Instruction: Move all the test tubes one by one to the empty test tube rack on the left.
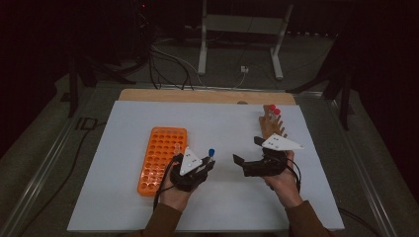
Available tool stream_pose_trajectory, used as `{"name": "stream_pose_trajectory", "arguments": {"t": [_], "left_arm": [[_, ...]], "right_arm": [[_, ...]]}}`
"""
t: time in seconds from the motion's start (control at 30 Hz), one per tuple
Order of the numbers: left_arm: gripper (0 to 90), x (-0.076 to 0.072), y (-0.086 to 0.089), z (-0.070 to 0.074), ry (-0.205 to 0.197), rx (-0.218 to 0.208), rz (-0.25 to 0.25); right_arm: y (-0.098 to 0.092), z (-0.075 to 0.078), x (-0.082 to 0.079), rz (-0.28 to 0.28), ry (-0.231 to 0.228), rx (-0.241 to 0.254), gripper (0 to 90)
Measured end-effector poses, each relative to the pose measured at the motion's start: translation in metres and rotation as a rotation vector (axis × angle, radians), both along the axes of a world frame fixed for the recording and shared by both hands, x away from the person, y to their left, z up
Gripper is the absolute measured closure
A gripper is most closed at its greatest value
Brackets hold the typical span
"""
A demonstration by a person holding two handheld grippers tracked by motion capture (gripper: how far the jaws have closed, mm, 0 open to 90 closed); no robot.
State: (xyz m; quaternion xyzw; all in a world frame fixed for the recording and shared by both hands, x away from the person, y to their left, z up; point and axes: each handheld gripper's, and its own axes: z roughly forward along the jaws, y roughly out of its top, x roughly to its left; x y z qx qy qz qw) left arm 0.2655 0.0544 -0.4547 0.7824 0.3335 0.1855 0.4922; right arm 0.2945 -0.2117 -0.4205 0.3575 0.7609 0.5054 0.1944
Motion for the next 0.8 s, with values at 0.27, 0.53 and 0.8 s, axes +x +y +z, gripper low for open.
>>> {"name": "stream_pose_trajectory", "arguments": {"t": [0.27, 0.53, 0.8], "left_arm": [[77.2, -0.005, 0.021, -0.002, -0.004, -0.034, -0.017], [77.2, -0.012, 0.047, 0.0, -0.034, -0.042, -0.002], [77.2, -0.016, 0.068, -0.001, -0.047, -0.035, 0.034]], "right_arm": [[-0.018, -0.002, 0.001, -0.057, 0.008, 0.032, 0.1], [-0.016, -0.002, 0.0, -0.051, 0.011, 0.032, 0.1], [-0.015, -0.003, 0.0, -0.039, 0.01, 0.028, 0.1]]}}
